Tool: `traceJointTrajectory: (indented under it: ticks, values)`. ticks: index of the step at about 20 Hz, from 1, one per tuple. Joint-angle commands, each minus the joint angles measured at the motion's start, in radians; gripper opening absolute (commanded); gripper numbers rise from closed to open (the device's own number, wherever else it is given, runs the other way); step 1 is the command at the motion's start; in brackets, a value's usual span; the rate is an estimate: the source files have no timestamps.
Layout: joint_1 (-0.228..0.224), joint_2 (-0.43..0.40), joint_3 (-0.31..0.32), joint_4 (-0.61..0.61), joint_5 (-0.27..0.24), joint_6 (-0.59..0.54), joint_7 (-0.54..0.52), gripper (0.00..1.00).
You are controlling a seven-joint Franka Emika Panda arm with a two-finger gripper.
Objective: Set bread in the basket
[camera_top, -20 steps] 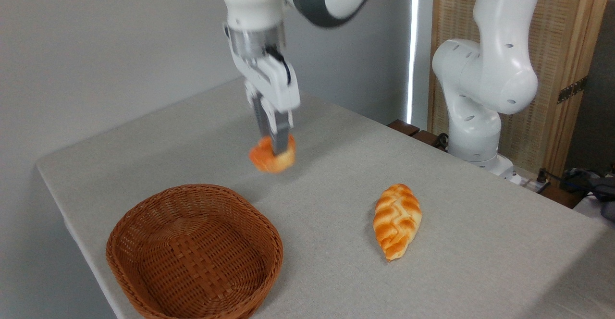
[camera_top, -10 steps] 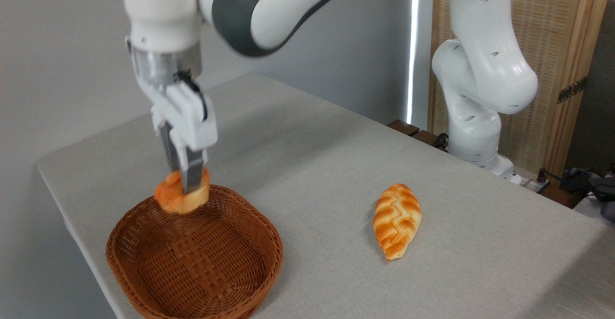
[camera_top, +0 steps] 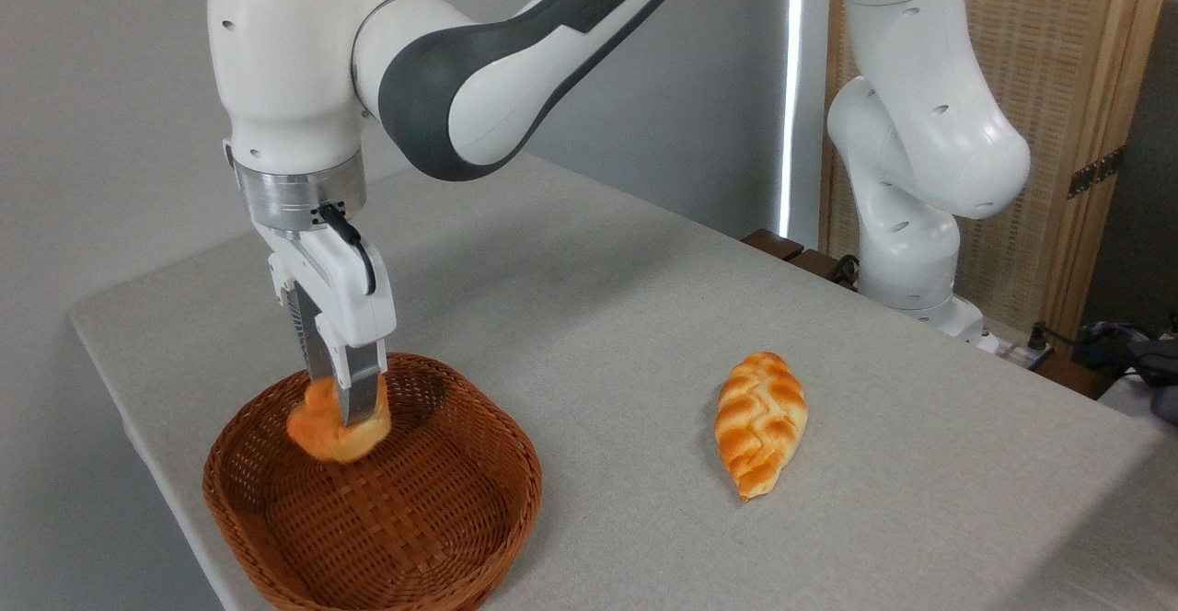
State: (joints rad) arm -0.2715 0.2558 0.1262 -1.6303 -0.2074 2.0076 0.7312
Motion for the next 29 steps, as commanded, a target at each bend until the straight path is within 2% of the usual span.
traceJointTrajectory:
  ticks: [1,6,8,9,12,13,15,16,29]
  values:
    - [0.0,-0.001,-0.011,0.01,0.005,0.0,-0.026,1.0]
    - [0.001,-0.02,-0.011,0.013,0.005,-0.009,-0.051,1.0]
    - [0.043,-0.091,-0.016,0.013,0.006,-0.032,-0.126,1.0]
    - [0.058,-0.124,-0.025,0.015,0.006,-0.083,-0.139,1.0]
    - [0.145,-0.199,-0.083,0.018,0.017,-0.232,-0.141,1.0]
    - [0.164,-0.22,-0.103,0.02,0.092,-0.292,-0.141,1.0]
    - [0.166,-0.237,-0.123,0.02,0.199,-0.358,-0.141,1.0]
    - [0.166,-0.244,-0.123,0.02,0.221,-0.369,-0.142,1.0]
    - [0.169,-0.262,-0.106,0.017,0.226,-0.374,-0.139,1.0]
